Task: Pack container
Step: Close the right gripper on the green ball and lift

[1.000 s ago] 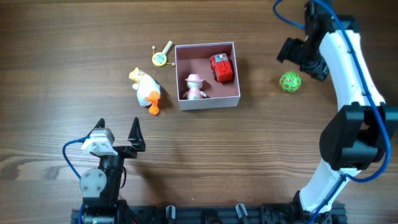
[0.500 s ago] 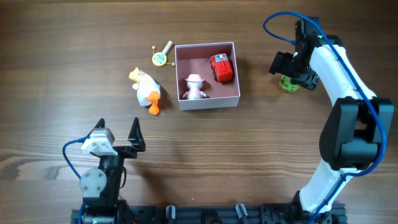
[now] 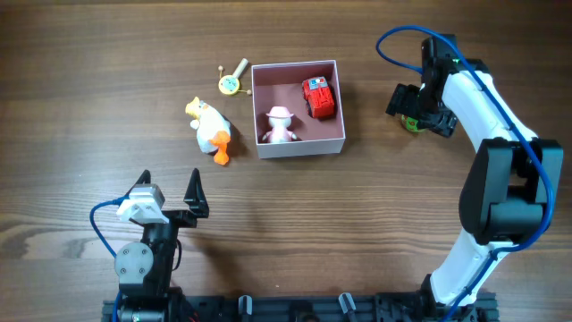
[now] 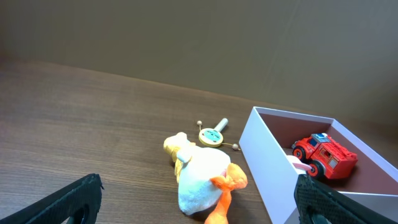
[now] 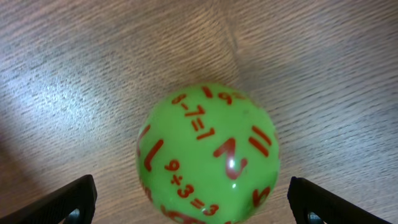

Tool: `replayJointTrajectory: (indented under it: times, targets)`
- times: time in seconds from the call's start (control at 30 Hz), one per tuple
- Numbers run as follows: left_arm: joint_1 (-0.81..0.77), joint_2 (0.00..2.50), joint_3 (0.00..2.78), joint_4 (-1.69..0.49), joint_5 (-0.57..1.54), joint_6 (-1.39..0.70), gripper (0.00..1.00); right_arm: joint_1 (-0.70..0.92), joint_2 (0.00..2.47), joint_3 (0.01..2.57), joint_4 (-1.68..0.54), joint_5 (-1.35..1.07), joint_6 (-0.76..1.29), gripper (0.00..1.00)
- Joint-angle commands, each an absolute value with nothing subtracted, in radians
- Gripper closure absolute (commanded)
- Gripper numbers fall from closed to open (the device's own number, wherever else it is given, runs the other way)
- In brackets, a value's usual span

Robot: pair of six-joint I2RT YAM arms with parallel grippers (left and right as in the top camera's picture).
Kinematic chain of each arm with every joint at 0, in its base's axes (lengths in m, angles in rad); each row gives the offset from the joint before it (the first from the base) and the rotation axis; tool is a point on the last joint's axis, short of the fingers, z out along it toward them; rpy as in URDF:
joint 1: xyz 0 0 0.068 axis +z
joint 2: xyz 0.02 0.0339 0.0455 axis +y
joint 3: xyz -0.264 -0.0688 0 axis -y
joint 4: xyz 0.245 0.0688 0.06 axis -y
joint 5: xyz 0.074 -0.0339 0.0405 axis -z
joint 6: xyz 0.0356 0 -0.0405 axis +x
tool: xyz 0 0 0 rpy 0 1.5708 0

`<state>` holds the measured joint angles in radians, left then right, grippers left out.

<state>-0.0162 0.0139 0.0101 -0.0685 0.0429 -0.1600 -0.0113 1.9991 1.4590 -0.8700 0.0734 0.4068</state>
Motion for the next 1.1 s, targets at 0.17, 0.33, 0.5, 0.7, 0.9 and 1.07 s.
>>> replayJointTrajectory:
  times: [0.17, 0.33, 0.5, 0.7, 0.9, 1.07]
  targets:
    - [-0.008, 0.006, 0.006, -0.072, 0.059, -0.169, 0.0, -0.015, 2.014, 1.45, -0.818, 0.124, 0.419, 0.01]
    - [-0.008, 0.006, 0.006, -0.072, 0.059, -0.169, 0.0, -0.015, 2.054, 1.45, -0.814, 0.128, 0.418, 0.01]
    - [-0.008, 0.006, 0.006, -0.072, 0.059, -0.169, 0.0, -0.015, 2.074, 1.45, -0.813, 0.128, 0.418, 0.12]
    - [-0.008, 0.006, 0.006, -0.072, 0.059, -0.169, 0.0, -0.015, 2.073, 1.457, -0.809, 0.138, 0.395, 0.38]
    - [-0.008, 0.006, 0.006, -0.072, 0.059, -0.169, 0.0, -0.014, 2.068, 1.575, -0.885, 0.142, 0.34, 0.43]
    - [-0.008, 0.006, 0.006, -0.072, 0.059, -0.169, 0.0, -0.002, 2.059, 1.787, -1.028, 0.141, 0.339, 0.47]
